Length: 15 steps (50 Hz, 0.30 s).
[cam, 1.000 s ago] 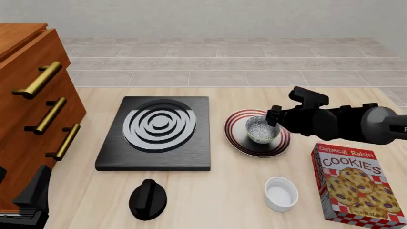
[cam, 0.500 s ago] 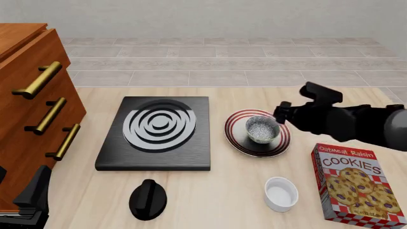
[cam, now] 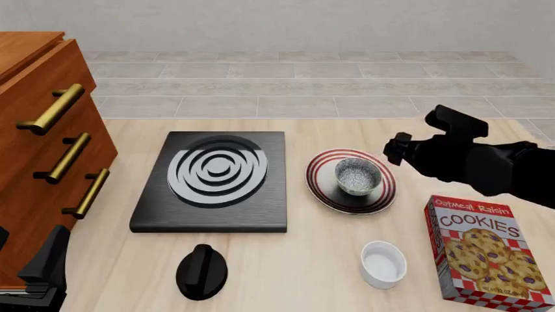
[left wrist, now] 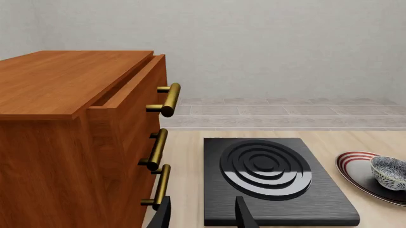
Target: Pick the akita bowl next to the ramekin and place it on the plate.
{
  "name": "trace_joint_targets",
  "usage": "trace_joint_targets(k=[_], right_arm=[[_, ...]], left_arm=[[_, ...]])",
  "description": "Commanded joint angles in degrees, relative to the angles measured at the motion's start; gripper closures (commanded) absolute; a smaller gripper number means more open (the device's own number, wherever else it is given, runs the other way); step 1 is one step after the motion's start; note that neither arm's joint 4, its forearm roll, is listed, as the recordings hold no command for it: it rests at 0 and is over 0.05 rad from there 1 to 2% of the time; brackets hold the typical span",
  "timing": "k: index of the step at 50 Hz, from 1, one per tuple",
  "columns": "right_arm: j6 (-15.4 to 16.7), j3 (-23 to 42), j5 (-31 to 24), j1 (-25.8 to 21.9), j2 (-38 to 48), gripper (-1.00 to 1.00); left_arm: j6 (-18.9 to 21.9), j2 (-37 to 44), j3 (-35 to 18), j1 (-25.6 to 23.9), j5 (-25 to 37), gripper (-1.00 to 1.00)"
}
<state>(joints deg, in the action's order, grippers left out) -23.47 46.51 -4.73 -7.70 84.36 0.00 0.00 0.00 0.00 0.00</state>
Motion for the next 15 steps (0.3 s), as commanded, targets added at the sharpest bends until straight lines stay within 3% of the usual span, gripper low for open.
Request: trace_joint_targets(k=[1, 15], right_arm=[[-0.30, -0.91, -0.64, 0.79, -2.24, -1.00], [-1.21, -2.11, -2.14, 0.67, -6.30, -1.00]], left_arm=[[0.00, 0.00, 0.00, 0.00, 0.00, -1.00], [0.00, 0.00, 0.00, 0.00, 0.00, -1.00]])
